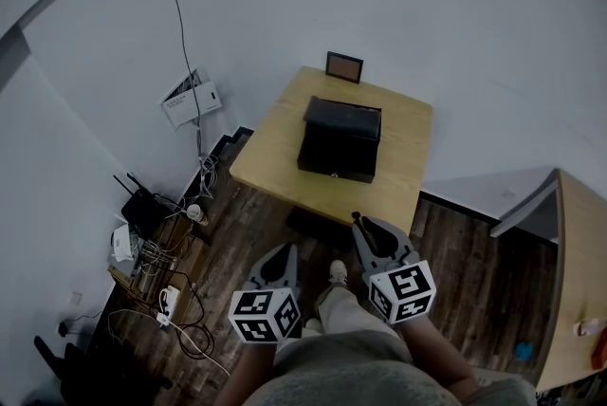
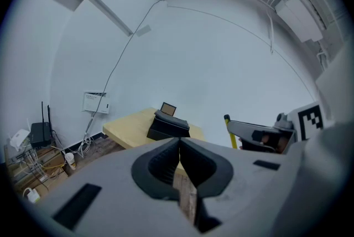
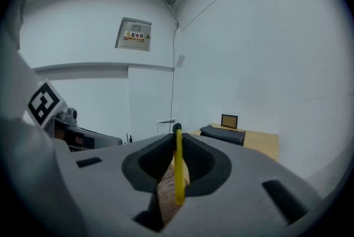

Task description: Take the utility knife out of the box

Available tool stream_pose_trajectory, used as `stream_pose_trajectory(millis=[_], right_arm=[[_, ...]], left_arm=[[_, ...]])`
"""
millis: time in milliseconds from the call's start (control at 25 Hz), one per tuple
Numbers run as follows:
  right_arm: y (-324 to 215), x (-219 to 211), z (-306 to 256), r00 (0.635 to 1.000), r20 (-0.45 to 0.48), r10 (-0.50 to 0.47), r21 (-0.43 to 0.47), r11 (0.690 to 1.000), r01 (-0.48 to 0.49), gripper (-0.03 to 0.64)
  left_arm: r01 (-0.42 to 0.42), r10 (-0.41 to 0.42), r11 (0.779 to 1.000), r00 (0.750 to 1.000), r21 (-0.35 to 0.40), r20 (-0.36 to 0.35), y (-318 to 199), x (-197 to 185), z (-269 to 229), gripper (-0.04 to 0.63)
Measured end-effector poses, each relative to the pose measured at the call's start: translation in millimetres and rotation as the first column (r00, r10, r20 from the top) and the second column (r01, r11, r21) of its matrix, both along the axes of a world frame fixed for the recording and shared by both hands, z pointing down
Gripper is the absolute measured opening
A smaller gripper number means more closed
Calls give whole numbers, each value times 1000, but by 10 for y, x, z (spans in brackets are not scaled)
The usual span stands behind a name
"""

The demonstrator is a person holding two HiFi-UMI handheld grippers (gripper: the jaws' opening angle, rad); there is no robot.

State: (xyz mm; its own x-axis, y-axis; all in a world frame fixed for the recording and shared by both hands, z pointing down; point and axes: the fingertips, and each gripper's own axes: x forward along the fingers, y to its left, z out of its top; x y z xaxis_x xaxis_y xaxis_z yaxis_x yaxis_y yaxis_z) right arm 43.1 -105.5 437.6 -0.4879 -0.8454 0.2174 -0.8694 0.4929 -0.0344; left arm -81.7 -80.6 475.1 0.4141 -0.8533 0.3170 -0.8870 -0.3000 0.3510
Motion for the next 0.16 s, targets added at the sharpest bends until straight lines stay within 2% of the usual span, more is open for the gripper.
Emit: stream_pose_trajectory(millis=[160], right_arm=[[-2, -2, 4, 1000, 3, 1, 3, 1000, -1, 44]], left_arm=[[-2, 2, 1000, 1000, 2, 3, -8, 3, -5, 3]])
